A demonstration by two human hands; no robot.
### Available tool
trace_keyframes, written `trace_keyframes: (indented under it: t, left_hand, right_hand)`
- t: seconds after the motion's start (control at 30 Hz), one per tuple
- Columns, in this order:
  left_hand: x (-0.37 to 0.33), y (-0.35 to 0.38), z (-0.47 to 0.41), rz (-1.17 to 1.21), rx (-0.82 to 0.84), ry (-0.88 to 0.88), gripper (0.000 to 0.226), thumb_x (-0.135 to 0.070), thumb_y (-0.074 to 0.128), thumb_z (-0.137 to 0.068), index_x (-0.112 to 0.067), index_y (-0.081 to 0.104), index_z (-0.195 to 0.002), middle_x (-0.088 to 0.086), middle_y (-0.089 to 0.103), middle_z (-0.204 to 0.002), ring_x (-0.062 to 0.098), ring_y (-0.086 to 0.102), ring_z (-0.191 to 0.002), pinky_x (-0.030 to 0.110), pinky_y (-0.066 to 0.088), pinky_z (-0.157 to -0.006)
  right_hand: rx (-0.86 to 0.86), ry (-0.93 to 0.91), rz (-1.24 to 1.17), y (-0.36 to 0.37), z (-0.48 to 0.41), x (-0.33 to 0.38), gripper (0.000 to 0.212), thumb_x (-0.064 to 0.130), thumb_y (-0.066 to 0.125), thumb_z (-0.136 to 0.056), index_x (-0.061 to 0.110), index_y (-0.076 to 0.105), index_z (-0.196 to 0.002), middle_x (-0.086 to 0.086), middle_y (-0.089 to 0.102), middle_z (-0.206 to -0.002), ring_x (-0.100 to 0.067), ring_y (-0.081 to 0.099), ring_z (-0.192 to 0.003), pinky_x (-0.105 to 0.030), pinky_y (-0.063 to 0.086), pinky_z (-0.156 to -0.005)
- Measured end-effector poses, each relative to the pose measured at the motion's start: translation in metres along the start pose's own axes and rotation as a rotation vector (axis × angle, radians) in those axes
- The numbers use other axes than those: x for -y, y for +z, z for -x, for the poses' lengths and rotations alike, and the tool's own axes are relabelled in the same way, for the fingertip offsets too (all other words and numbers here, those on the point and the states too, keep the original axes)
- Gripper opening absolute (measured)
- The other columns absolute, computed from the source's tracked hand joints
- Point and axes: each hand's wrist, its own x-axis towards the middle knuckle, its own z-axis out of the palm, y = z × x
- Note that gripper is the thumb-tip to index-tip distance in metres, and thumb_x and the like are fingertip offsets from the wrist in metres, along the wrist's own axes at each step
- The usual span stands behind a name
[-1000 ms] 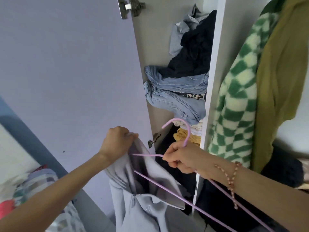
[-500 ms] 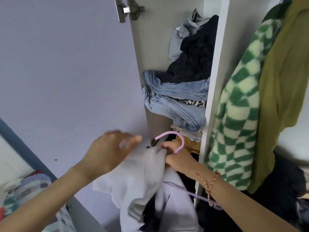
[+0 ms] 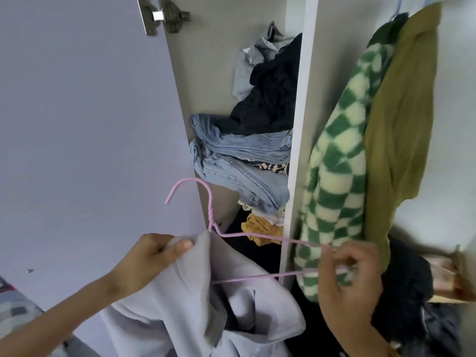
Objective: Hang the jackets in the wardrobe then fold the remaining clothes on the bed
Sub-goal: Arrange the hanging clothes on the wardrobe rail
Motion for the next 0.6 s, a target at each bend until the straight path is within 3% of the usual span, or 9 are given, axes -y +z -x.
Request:
trace_keyframes:
  t: [0.07, 0.13, 0.17, 0.23, 0.33, 0.4, 0.47, 0.53, 0.6]
  left_hand:
    - [-0.003, -0.006, 0.001, 0.035, -0.044, -0.020, 0.095, -0.095, 0.041, -0.051, 0.000, 0.040, -0.057, -0.004, 0.034, -0.059, 0.008, 0.031, -0.056, 0.020, 0.027, -0.051]
    - [-0.009, -0.008, 0.001, 0.061, -0.075, -0.004, 0.096, -0.095, 0.043, -0.050, 0.001, 0.039, -0.056, -0.003, 0.033, -0.058, 0.009, 0.031, -0.055, 0.021, 0.026, -0.049]
    - [-0.012, -0.006, 0.001, 0.068, -0.069, 0.002, 0.096, -0.094, 0.044, -0.051, 0.002, 0.039, -0.056, -0.002, 0.033, -0.057, 0.009, 0.031, -0.055, 0.022, 0.026, -0.050]
    - [-0.014, -0.003, 0.001, 0.084, -0.034, 0.027, 0.095, -0.092, 0.046, -0.053, 0.003, 0.044, -0.056, -0.002, 0.036, -0.059, 0.010, 0.034, -0.057, 0.024, 0.028, -0.052]
    - [-0.004, -0.004, 0.005, 0.064, 0.005, 0.045, 0.095, -0.090, 0.048, -0.056, 0.004, 0.055, -0.062, -0.004, 0.045, -0.064, 0.008, 0.039, -0.062, 0.025, 0.032, -0.057]
    - [0.009, -0.009, 0.008, 0.012, -0.019, 0.014, 0.098, -0.092, 0.046, -0.055, 0.005, 0.057, -0.065, -0.005, 0.047, -0.063, 0.007, 0.040, -0.061, 0.032, 0.037, -0.055]
    - [0.023, -0.018, 0.013, -0.016, -0.048, -0.060, 0.101, -0.096, 0.043, -0.048, 0.003, 0.058, -0.063, -0.007, 0.046, -0.058, 0.005, 0.039, -0.055, 0.035, 0.037, -0.056]
    - [0.037, -0.023, 0.018, -0.047, -0.048, -0.093, 0.079, -0.092, 0.044, -0.055, -0.018, 0.070, -0.062, -0.009, 0.059, -0.057, -0.001, 0.048, -0.053, 0.026, 0.042, -0.062]
    - [0.052, -0.028, 0.025, -0.107, -0.102, -0.046, 0.037, -0.070, 0.050, -0.078, -0.040, 0.072, -0.077, -0.018, 0.069, -0.070, -0.012, 0.059, -0.066, 0.009, 0.043, -0.067]
  right_hand:
    - [0.078, 0.212, -0.069, -0.005, 0.043, -0.019, 0.019, 0.047, 0.054, -0.087, 0.033, 0.042, -0.091, 0.023, 0.045, -0.095, -0.005, 0.046, -0.081, -0.017, 0.040, -0.077]
    - [0.481, 0.450, 0.020, 0.009, 0.076, -0.038, 0.051, 0.072, 0.056, -0.070, 0.041, 0.040, -0.107, 0.025, 0.043, -0.111, 0.004, 0.044, -0.095, -0.019, 0.040, -0.086]
    - [0.660, 0.493, 0.053, 0.019, 0.089, -0.048, 0.064, 0.074, 0.059, -0.063, 0.041, 0.039, -0.114, 0.023, 0.041, -0.117, 0.005, 0.042, -0.102, -0.021, 0.040, -0.090]
    - [0.772, 0.604, -0.020, 0.039, 0.094, -0.062, 0.051, 0.067, 0.067, -0.062, 0.042, 0.049, -0.104, 0.010, 0.052, -0.112, 0.002, 0.048, -0.100, -0.022, 0.041, -0.089]
    - [0.814, 0.814, -0.104, 0.054, 0.081, -0.078, 0.031, 0.022, 0.079, -0.070, 0.025, 0.052, -0.083, -0.001, 0.056, -0.084, -0.003, 0.052, -0.068, -0.015, 0.044, -0.065]
    - [0.889, 0.898, -0.151, 0.051, 0.074, -0.096, 0.030, 0.001, 0.071, -0.076, 0.017, 0.049, -0.090, -0.008, 0.051, -0.086, -0.006, 0.048, -0.063, -0.011, 0.042, -0.055]
    - [0.925, 0.793, -0.205, 0.047, 0.067, -0.113, 0.014, -0.010, 0.054, -0.085, -0.001, 0.055, -0.095, -0.020, 0.057, -0.096, -0.017, 0.056, -0.072, -0.015, 0.047, -0.063]
    - [0.896, 0.736, -0.152, 0.037, 0.058, -0.122, 0.015, -0.009, 0.056, -0.080, -0.016, 0.061, -0.092, -0.009, 0.064, -0.073, -0.016, 0.056, -0.066, -0.015, 0.043, -0.058]
    - [0.841, 0.862, -0.070, 0.029, 0.047, -0.125, 0.014, -0.001, 0.066, -0.074, -0.010, 0.067, -0.084, 0.004, 0.056, -0.056, -0.004, 0.048, -0.053, -0.016, 0.035, -0.051]
